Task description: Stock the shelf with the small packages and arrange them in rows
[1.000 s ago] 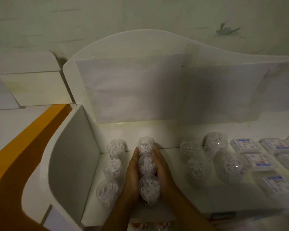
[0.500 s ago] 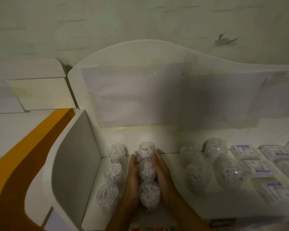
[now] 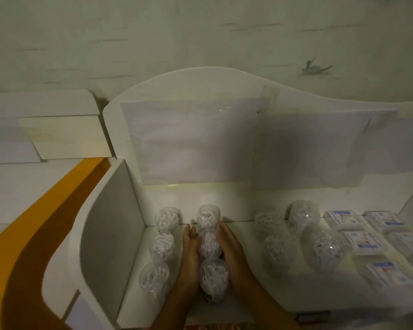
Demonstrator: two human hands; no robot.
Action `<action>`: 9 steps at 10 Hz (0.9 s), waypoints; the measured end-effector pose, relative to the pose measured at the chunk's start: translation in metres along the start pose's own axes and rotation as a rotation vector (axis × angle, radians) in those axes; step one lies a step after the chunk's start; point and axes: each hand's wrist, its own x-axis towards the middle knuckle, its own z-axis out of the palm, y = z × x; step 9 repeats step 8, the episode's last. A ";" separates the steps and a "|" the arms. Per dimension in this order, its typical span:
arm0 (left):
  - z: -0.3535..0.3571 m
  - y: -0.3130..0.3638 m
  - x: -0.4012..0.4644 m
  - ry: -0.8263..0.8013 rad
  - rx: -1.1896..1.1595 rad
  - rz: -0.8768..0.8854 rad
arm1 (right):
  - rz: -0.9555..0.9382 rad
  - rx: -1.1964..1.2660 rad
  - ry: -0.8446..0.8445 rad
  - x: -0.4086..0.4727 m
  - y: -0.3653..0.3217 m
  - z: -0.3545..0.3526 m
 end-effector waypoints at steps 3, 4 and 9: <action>0.007 0.021 -0.008 -0.021 0.131 0.019 | -0.037 -0.088 -0.109 -0.011 -0.019 -0.012; 0.014 0.030 -0.010 -0.020 0.261 0.060 | -0.029 -0.104 -0.083 -0.008 -0.022 -0.012; 0.013 0.044 -0.015 0.019 0.458 0.134 | -0.002 -0.205 -0.041 -0.009 -0.021 -0.013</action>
